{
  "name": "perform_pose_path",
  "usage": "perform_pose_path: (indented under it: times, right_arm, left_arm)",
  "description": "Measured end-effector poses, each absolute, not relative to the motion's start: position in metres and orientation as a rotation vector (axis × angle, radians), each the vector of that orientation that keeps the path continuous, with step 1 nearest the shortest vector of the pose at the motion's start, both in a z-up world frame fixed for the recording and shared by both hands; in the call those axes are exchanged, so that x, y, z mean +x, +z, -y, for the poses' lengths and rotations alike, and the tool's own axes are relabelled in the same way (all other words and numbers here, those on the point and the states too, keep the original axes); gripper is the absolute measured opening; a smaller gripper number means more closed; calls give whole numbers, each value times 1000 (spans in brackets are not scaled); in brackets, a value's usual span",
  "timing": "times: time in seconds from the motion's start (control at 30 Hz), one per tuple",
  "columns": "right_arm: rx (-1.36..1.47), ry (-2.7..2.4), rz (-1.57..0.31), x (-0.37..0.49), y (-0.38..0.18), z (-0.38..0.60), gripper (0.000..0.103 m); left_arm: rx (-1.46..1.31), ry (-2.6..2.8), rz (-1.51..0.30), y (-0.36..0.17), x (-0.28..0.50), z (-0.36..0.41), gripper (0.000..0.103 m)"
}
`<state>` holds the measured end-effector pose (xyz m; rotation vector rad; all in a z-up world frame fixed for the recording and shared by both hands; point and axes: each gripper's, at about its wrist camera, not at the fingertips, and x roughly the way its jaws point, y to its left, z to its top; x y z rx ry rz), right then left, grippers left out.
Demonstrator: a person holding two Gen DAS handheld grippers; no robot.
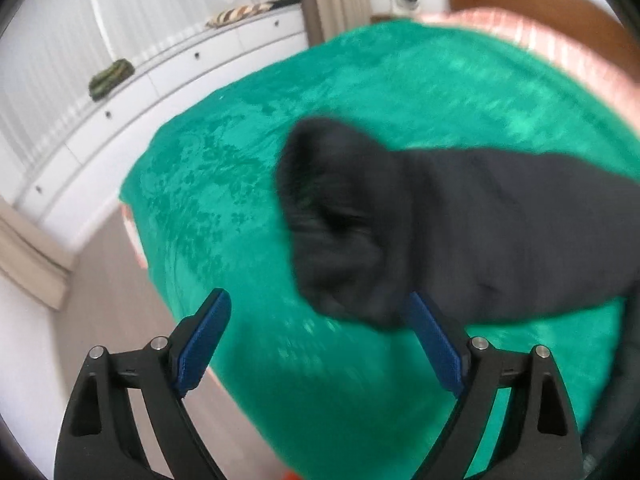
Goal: Fold large clothes
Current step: 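Pull the sleeve outward with the left gripper while the right gripper grasps and spreads the other sleeve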
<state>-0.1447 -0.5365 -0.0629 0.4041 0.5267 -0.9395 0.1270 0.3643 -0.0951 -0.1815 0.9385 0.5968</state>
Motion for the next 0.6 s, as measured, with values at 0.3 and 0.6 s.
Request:
perform_pose_path:
  times: [0.3, 0.6]
  right_arm:
    - [202, -497, -545, -124, -62, 404, 99]
    - [109, -418, -541, -122, -82, 371, 99]
  left_arm:
    - [-177, 198, -802, -53, 77, -238, 95]
    - [-146, -6, -783, -55, 75, -165, 95]
